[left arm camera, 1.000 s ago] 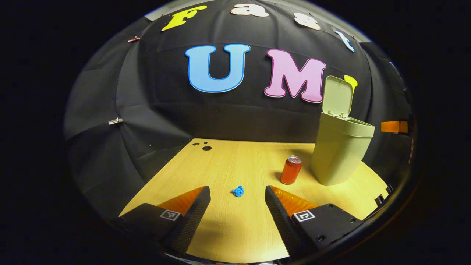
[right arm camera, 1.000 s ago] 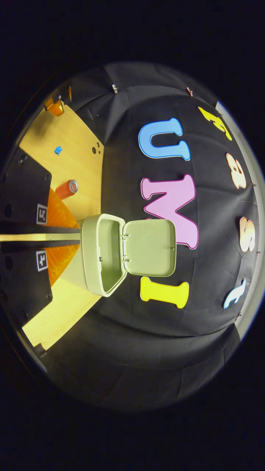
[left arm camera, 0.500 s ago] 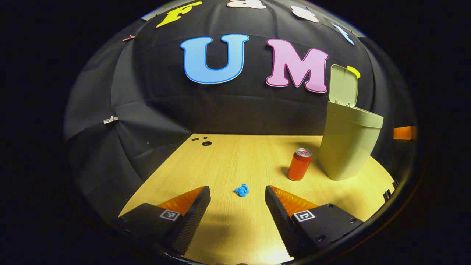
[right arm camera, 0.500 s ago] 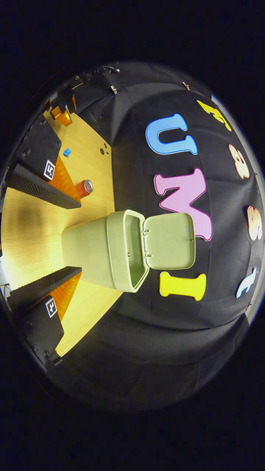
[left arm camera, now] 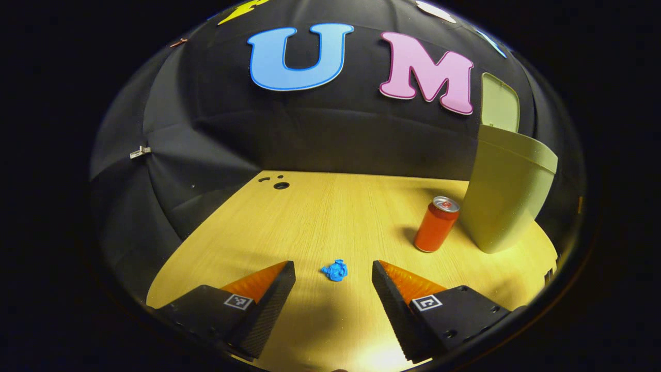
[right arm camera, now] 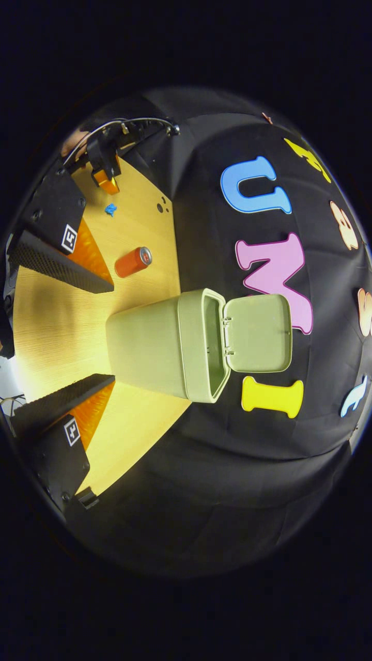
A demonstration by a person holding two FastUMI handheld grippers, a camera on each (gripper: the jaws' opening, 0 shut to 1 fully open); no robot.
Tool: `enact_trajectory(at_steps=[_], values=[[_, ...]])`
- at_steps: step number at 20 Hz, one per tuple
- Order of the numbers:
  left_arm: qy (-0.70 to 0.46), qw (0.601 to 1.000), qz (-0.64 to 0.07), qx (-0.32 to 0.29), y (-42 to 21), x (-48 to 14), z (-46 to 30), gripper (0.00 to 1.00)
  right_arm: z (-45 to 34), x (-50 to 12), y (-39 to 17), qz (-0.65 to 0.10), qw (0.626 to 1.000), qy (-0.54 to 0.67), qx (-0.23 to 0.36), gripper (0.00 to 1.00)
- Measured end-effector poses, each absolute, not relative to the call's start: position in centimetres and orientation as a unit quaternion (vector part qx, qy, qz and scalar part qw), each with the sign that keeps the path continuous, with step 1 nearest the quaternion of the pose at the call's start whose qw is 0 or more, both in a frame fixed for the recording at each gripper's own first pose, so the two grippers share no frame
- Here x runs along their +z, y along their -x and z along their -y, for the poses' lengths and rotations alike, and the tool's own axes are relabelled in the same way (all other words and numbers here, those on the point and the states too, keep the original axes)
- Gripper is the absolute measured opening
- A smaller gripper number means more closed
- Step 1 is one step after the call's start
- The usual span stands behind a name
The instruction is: Press the lid of the desktop garbage bin to open it, pick up the crumpled paper on the desktop and throw it into the bin, then pick up the pop can on the desktop and drop it into the bin, and finally close the garbage bin lid.
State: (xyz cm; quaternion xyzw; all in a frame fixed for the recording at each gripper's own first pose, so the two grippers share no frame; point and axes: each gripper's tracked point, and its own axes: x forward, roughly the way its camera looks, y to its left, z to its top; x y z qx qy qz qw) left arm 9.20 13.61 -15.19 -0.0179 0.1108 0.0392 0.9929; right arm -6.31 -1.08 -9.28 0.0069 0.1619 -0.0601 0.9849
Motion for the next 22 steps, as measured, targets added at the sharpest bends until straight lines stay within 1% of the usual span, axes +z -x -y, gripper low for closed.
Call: enact_trajectory(at_steps=[6, 11, 13, 14, 15, 20, 22], values=[[0.050, 0.985, -0.159, 0.046, -13.1, -19.2, -13.9, 0.96, 1.0, -9.2, 6.2, -0.173, 0.982, -0.006, -0.068, 0.99], [0.041, 0.983, -0.172, 0.052, -15.5, -20.8, -14.0, 0.96, 0.9, -9.9, 6.3, -0.189, 0.979, -0.012, -0.071, 0.99], [0.036, 0.982, -0.177, 0.052, -16.1, -21.0, -13.8, 0.96, 0.8, -10.5, 6.1, -0.195, 0.978, -0.019, -0.074, 0.99], [0.033, 0.982, -0.179, 0.052, -16.3, -21.3, -13.7, 0.99, 0.8, -10.7, 6.3, -0.198, 0.977, -0.020, -0.074, 0.99], [0.030, 0.981, -0.182, 0.054, -16.5, -21.5, -13.6, 0.96, 0.7, -10.9, 6.5, -0.200, 0.977, -0.019, -0.073, 0.99], [0.017, 0.980, -0.190, 0.063, -16.5, -22.7, -13.5, 0.96, 0.1, -12.7, 7.6, -0.230, 0.971, -0.020, -0.055, 0.99], [0.015, 0.979, -0.194, 0.062, -16.7, -23.1, -13.4, 0.94, 0.0, -13.3, 7.8, -0.238, 0.970, -0.023, -0.053, 0.99]])
